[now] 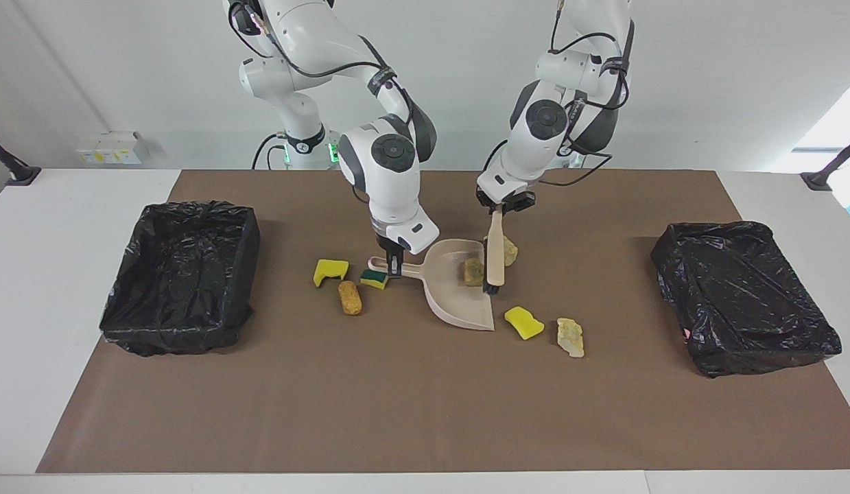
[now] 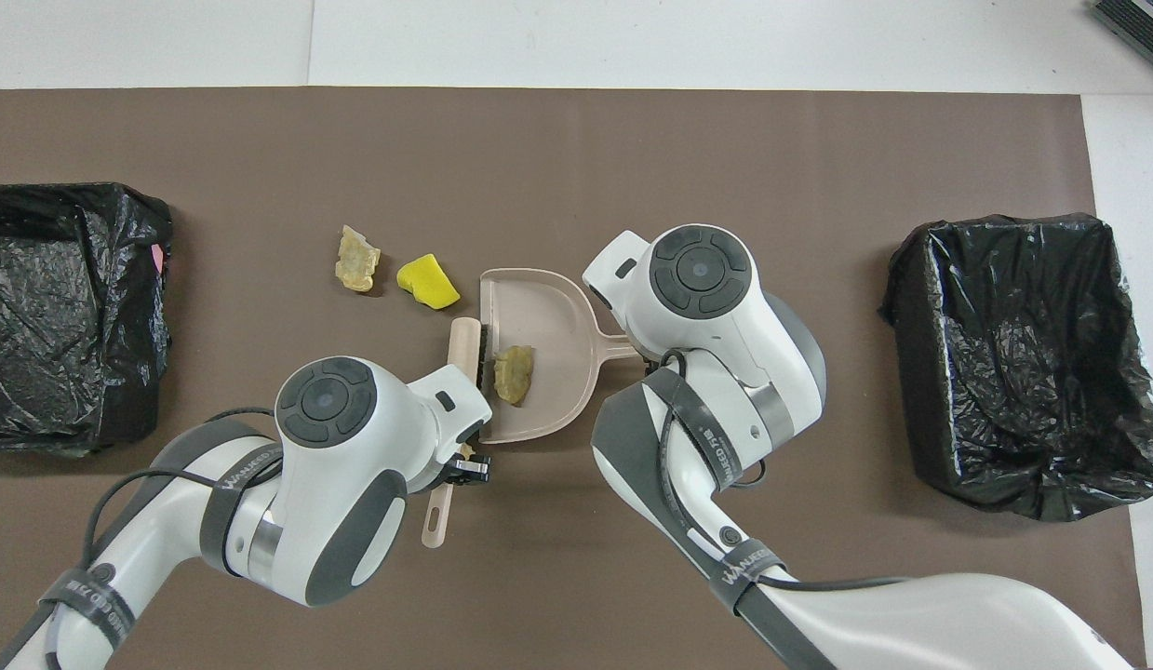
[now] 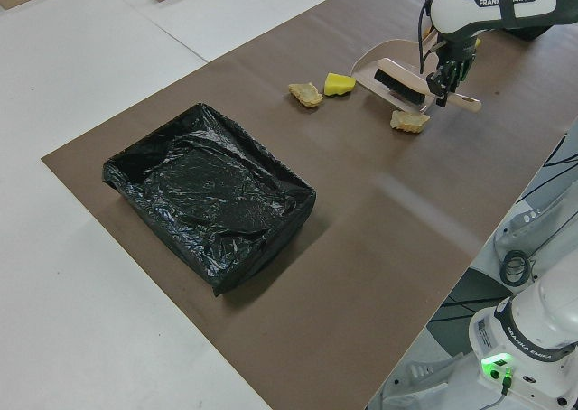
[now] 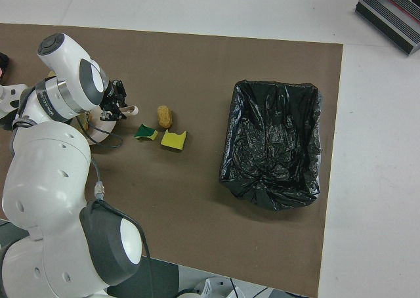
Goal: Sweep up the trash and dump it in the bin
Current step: 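Sweep the beige sponge pieces into the dustpan with the left gripper's brush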
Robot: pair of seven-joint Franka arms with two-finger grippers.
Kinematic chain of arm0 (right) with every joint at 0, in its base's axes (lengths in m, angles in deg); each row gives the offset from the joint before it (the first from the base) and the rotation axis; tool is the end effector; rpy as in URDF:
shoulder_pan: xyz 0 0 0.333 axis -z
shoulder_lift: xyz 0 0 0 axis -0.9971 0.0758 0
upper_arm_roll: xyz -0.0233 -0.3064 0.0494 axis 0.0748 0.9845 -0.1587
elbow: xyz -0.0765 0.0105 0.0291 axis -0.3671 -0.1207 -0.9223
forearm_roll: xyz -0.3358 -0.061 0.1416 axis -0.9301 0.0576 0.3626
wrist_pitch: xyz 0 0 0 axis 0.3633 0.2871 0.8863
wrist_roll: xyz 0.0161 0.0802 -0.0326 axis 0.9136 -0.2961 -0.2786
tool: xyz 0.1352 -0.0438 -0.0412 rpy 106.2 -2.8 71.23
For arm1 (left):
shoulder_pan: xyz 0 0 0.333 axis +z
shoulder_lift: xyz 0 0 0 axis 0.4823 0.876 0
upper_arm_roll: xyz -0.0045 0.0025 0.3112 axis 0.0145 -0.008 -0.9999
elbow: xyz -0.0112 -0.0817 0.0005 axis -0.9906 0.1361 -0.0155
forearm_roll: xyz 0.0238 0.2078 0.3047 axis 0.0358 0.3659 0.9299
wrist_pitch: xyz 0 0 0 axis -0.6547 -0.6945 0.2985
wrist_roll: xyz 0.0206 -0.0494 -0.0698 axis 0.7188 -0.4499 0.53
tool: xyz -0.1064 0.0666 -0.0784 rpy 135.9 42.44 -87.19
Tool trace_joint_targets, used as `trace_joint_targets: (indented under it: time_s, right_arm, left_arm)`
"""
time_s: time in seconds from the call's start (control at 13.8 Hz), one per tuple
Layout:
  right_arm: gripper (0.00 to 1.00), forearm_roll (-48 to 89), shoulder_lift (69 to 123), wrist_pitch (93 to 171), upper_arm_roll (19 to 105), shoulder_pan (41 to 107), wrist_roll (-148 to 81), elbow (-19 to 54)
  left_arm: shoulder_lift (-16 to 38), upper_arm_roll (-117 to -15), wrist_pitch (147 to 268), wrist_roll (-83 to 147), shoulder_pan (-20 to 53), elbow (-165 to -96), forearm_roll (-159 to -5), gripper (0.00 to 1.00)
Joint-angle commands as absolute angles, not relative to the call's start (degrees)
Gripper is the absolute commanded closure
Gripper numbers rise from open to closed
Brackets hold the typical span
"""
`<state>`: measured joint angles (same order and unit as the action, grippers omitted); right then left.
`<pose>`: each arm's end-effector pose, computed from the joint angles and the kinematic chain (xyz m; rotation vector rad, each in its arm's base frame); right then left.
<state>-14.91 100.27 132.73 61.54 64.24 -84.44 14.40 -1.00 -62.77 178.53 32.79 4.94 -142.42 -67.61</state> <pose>0.5477 0.2883 0.3432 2.2032 2.2005 -0.0505 0.4119 -0.2633 0.3834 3.0234 -0.2497 -0.3458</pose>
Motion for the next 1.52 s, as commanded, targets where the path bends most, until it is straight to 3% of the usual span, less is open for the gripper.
trace_joint_targets:
  time_s: [0.0, 0.36, 0.51, 0.65, 0.87, 1.09, 1.45]
  right_arm:
    - [1.00, -13.6, 100.0, 133.6, 61.3, 64.2, -84.7, 15.6]
    - [1.00, -13.6, 100.0, 133.6, 61.3, 64.2, -83.8, 15.6]
    - [1.00, -13.6, 100.0, 133.6, 61.3, 64.2, -83.7, 15.6]
    - [1.00, -13.6, 100.0, 133.5, 61.3, 64.2, -83.7, 15.6]
    - [1.00, -13.6, 99.9, 133.5, 61.3, 64.1, -83.7, 15.6]
    - [1.00, -13.6, 99.9, 133.5, 61.3, 64.1, -83.7, 15.6]
    - [1.00, -13.6, 99.9, 133.6, 61.3, 64.1, -83.1, 16.0]
  left_arm:
    - [-1.1, -63.0, 176.9, 31.3, 11.1, -139.6, -65.2, 1.00]
    - [8.3, -63.0, 176.7, 18.9, 21.1, -128.0, -55.5, 1.00]
    - [14.6, -63.0, 176.9, 17.0, 23.1, -122.2, -53.0, 1.00]
    - [17.6, -63.0, 177.1, 13.3, 24.5, -119.1, -51.8, 1.00]
    - [19.3, -63.0, 181.3, 10.2, 24.9, -120.7, -50.9, 1.00]
    - [18.7, -62.8, 184.6, 10.4, 23.1, -126.8, -51.1, 1.00]
    - [12.1, -62.4, 183.9, 14.6, 18.0, -137.7, -54.5, 1.00]
